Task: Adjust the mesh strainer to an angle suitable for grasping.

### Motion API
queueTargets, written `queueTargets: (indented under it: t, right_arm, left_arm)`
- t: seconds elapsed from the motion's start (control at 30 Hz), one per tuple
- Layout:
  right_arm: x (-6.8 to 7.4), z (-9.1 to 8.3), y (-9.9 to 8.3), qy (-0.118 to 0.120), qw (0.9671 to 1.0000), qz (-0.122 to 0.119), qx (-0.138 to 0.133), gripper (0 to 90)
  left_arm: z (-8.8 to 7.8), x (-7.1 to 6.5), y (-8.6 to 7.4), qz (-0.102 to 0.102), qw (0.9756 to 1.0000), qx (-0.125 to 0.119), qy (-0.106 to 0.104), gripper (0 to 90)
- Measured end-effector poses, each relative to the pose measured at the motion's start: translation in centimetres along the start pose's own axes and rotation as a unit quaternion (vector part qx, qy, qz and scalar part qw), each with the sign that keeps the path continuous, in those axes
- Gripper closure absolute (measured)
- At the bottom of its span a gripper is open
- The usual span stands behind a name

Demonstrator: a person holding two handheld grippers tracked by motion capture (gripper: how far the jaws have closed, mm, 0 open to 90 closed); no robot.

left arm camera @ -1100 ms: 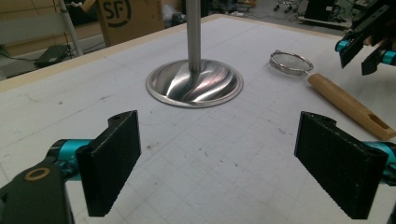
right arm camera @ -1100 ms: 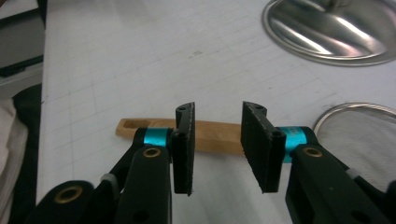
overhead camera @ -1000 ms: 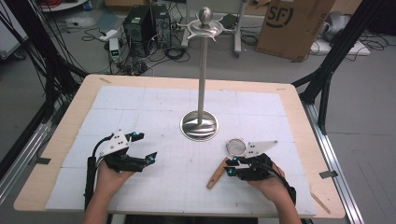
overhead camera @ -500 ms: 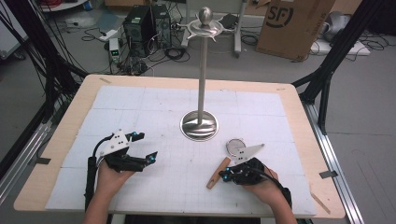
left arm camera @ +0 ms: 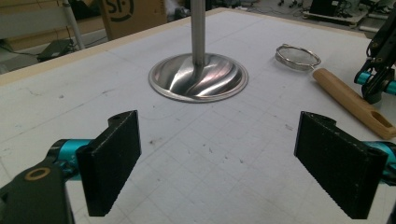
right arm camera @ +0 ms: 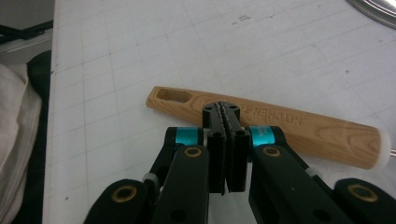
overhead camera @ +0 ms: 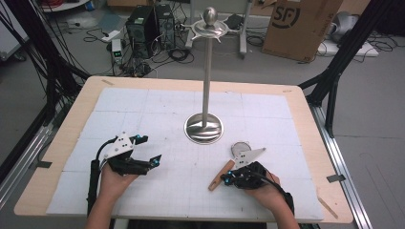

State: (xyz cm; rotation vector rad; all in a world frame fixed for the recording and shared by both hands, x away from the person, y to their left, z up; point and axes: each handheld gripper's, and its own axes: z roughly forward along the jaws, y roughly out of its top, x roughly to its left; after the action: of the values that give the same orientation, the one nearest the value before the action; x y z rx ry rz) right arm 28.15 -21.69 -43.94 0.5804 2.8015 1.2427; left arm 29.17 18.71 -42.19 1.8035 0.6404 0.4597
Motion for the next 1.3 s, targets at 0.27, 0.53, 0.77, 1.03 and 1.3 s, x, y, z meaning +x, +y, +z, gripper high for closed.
queueTargets:
  t: [0.27, 0.53, 0.77, 1.03, 1.3]
  right_arm:
    - [-0.2, 1.4, 1.1, -0.029, 0.9995, -0.007, -0.003, 89.6]
    - [-1.0, 2.4, 2.1, -0.064, 0.9979, -0.005, -0.006, 89.6]
    - [-1.5, 2.5, 2.0, -0.075, 0.9971, 0.003, -0.009, 89.6]
    - [-2.1, 0.7, 2.3, -0.098, 0.9935, 0.019, -0.054, 89.6]
    - [-3.7, -0.6, 2.7, -0.147, 0.9851, 0.05, -0.073, 89.6]
  left_arm:
    - [0.0, 0.2, 0.0, -0.005, 1.0, -0.006, 0.004, 15.4]
    - [0.0, 0.3, 0.0, -0.007, 0.9999, -0.011, 0.004, 15.4]
    - [-0.1, 0.4, 0.0, -0.008, 0.9999, -0.013, 0.005, 15.5]
    - [0.0, 0.3, 0.0, -0.01, 0.9998, -0.015, 0.005, 15.5]
    - [0.0, 0.3, 0.0, -0.011, 0.9999, -0.013, 0.004, 15.5]
